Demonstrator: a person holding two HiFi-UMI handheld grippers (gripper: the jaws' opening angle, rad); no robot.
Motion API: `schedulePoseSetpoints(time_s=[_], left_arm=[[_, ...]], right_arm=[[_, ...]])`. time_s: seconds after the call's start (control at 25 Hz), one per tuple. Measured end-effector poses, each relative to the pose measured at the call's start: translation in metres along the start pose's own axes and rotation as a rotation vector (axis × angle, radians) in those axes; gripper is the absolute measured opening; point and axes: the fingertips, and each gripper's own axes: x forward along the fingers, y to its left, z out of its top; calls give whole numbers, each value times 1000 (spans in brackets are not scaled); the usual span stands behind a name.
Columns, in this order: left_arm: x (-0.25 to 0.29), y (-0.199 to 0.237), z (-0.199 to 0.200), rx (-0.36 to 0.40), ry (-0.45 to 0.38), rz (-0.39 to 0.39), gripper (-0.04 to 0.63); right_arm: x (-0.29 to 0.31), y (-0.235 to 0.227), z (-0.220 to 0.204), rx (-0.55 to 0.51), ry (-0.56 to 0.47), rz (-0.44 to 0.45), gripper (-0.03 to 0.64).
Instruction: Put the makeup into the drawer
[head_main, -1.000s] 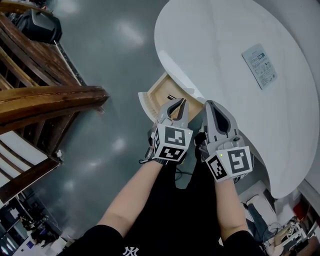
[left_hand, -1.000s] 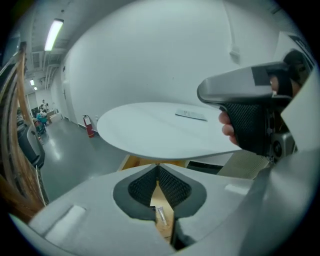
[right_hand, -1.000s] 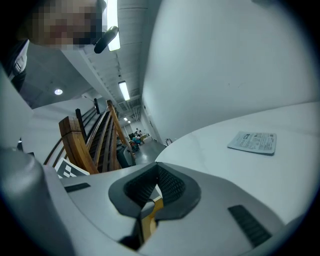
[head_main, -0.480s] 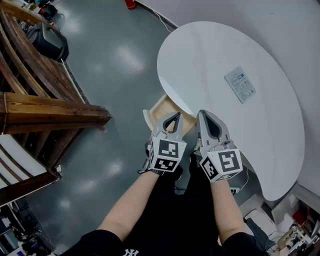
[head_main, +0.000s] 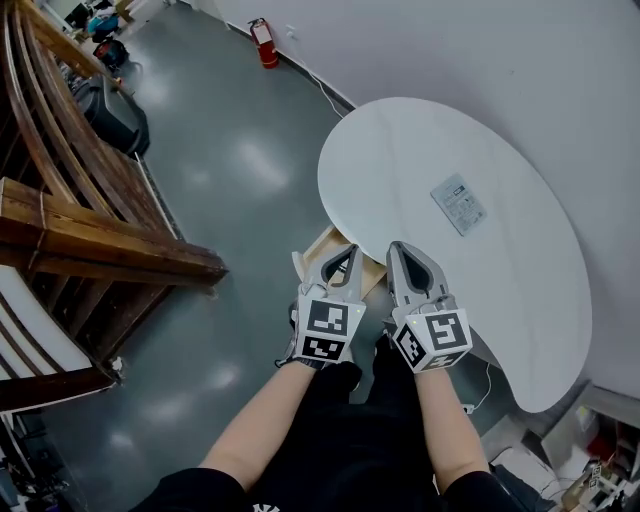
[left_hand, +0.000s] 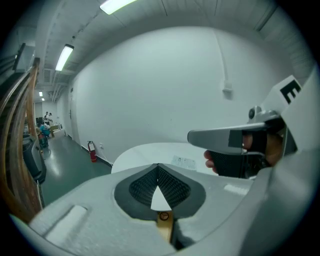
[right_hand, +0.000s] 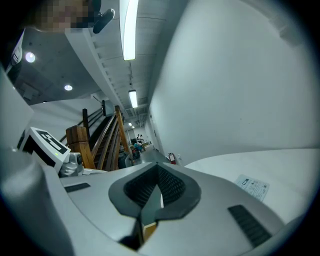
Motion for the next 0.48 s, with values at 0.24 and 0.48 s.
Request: schedulePoseSetpoints(time_s=[0.24,0.48], left_arm=[[-29,-4,50,-15,-94,0,11],[-47,-8,94,-2,-174,0,11]], right_arm=[[-12,14,38,-39,-37,4,15],[-18,29,74,-86,-83,23,15]])
